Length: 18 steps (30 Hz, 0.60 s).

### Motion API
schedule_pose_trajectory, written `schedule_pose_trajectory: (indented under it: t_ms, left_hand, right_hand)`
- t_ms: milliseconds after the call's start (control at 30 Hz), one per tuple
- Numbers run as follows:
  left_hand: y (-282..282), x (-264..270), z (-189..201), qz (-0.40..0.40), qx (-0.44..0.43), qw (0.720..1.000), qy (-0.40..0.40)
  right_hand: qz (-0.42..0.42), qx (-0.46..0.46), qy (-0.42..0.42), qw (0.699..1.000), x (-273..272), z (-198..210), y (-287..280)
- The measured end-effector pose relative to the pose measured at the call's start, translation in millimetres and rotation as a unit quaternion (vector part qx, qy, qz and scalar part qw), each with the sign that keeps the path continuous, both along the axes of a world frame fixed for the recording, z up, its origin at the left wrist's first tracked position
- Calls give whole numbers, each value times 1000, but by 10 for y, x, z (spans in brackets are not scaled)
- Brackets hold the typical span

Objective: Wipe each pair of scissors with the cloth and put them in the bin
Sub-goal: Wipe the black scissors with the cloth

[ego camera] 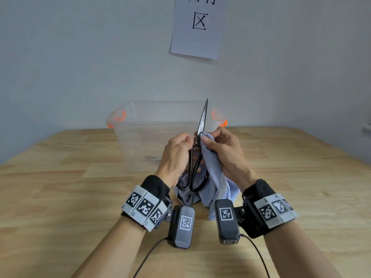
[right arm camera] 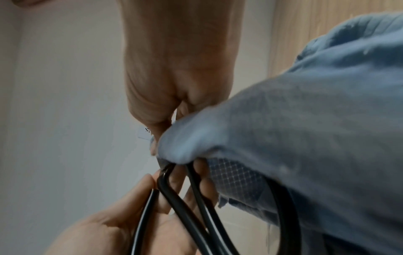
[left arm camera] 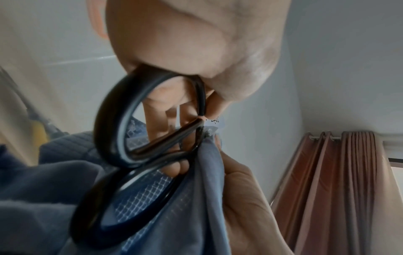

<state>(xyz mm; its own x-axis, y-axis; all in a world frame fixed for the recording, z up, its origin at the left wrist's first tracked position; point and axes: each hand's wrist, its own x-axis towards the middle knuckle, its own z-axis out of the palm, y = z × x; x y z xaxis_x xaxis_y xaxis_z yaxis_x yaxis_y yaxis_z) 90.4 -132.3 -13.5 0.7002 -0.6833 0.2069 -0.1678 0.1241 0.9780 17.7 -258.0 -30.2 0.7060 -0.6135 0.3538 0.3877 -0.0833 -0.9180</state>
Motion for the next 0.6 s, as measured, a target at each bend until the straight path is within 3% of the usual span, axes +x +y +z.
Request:
schedule_pose_trajectory:
  t_ms: [167, 367, 600]
  left_hand:
    - [-18, 34, -23, 9, 12, 1000, -27]
    - [-27, 21, -4, 17, -9, 1000, 11]
    - [-59, 10, -48, 29, 5, 996, -89]
  right_hand:
    - [-73, -35, 13, 997, 9, 22, -77]
    - [-106, 14, 18, 994, 32, 7, -141]
    - [-62, 78, 12, 995, 109, 54, 23]
